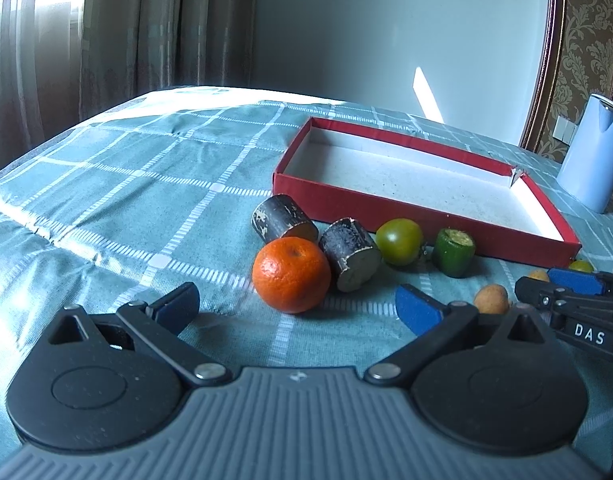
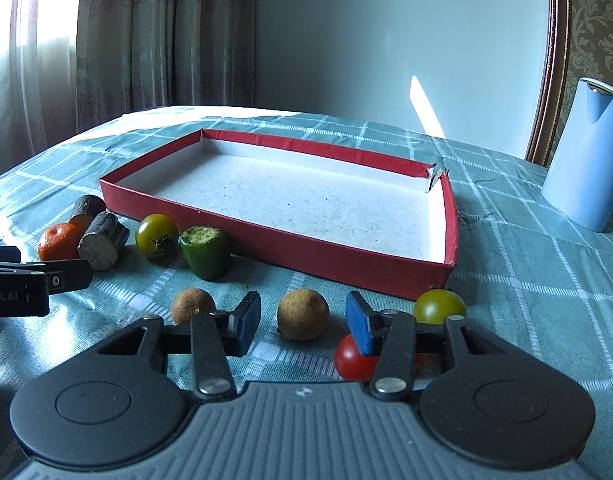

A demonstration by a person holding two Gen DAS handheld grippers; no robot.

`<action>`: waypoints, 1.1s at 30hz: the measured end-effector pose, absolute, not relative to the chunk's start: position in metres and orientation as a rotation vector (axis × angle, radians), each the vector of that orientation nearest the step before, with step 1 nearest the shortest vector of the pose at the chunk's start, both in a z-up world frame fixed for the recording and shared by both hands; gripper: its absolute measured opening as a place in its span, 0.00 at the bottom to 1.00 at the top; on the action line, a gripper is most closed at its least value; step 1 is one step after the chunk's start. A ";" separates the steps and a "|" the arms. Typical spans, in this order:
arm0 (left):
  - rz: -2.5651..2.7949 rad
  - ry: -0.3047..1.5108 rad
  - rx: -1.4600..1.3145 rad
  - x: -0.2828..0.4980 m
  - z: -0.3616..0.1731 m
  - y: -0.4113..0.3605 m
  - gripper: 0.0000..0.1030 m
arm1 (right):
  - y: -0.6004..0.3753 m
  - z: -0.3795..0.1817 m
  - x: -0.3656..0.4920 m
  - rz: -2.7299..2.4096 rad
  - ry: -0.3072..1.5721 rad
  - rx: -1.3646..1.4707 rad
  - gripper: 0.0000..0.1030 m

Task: Organize fruits
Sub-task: 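Close the right gripper around the brown kiwi beside the tomatoes, then carry the kiwi over the red tray and open the right gripper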

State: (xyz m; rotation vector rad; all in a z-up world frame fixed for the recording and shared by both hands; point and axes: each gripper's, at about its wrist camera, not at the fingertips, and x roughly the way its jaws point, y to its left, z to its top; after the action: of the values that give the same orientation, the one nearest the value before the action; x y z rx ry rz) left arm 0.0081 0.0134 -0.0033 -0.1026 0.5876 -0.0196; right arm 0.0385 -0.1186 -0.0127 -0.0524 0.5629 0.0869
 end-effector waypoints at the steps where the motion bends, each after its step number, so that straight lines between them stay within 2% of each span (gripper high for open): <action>1: -0.017 0.594 -0.098 0.009 -0.004 0.013 1.00 | -0.118 -0.013 0.040 0.082 0.566 -0.058 0.32; 2: -0.015 0.598 -0.093 0.010 -0.004 0.012 1.00 | -0.118 -0.013 0.041 0.084 0.568 -0.061 0.31; 3: -0.014 0.601 -0.089 0.010 -0.004 0.012 1.00 | -0.118 -0.013 0.041 0.086 0.573 -0.063 0.26; 14: -0.013 0.609 -0.081 0.011 -0.004 0.013 1.00 | -0.131 0.009 0.033 0.127 0.477 0.001 0.26; 20: -0.009 0.613 -0.068 0.011 -0.004 0.011 1.00 | -0.163 0.039 0.068 0.080 0.425 0.045 0.27; 27: 0.002 0.620 -0.046 0.012 -0.004 0.008 1.00 | -0.192 0.013 0.123 0.031 0.523 0.086 0.27; 33: -0.002 0.625 -0.033 0.014 -0.005 0.006 1.00 | -0.197 -0.005 0.129 0.029 0.559 0.105 0.27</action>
State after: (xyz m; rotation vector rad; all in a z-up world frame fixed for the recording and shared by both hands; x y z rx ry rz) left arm 0.0137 0.0060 -0.0048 -0.0331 0.6248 -0.0024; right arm 0.1293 -0.1973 -0.0047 0.1051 0.5590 0.0290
